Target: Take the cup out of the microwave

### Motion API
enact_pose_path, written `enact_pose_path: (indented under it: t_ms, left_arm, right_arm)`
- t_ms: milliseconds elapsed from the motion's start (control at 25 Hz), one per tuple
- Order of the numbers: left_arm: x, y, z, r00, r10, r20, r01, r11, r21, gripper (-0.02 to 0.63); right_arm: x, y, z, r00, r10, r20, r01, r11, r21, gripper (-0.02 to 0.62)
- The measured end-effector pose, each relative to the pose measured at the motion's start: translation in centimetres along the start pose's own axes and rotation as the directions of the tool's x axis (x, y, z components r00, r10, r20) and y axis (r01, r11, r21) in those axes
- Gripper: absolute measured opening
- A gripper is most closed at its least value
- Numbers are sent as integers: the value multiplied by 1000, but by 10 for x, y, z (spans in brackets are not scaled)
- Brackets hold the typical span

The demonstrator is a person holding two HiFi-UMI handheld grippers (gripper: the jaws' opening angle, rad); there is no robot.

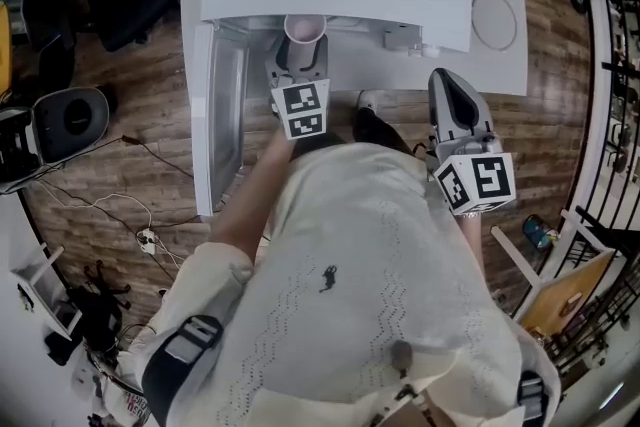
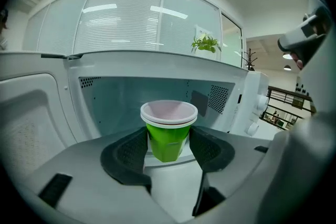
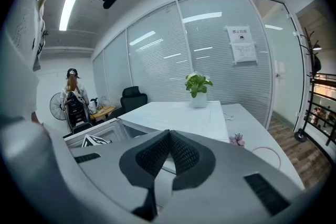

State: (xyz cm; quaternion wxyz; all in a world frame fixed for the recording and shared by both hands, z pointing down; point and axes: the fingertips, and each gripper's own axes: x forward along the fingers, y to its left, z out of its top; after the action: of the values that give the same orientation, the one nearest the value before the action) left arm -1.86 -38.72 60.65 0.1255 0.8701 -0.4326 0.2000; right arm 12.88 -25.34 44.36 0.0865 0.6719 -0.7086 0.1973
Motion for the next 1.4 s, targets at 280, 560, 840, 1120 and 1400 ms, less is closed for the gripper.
enact_pose_path:
  t_ms: [280,560,840,1120,1400]
  left_arm:
    - [-26,-4,9,1000,13,17,-13,1000,3,272]
    - [-56,-4,24,998,34,50,-33,999,-13,272]
    - [-88,-11,36,997,29,72,-27,999,-26,272]
    - [-105,-17,46,996,46,80,-44,999,-23,272]
    - [-113,-24,62,993,45,111,-44,999,-7,272]
  right_arm:
    - [10,1,-1,999,53,-7,-53,998,-17,9]
    - [18,8,-9,993,111,-32,-112,993,-31,9]
    - [19,16,-12,986,159,-42,-161,986,-46,9]
    - [13,16,-13,984,175,-41,-177,983,-52,9]
    - [6,11,-11,985,174,-23,-175,983,-54,9]
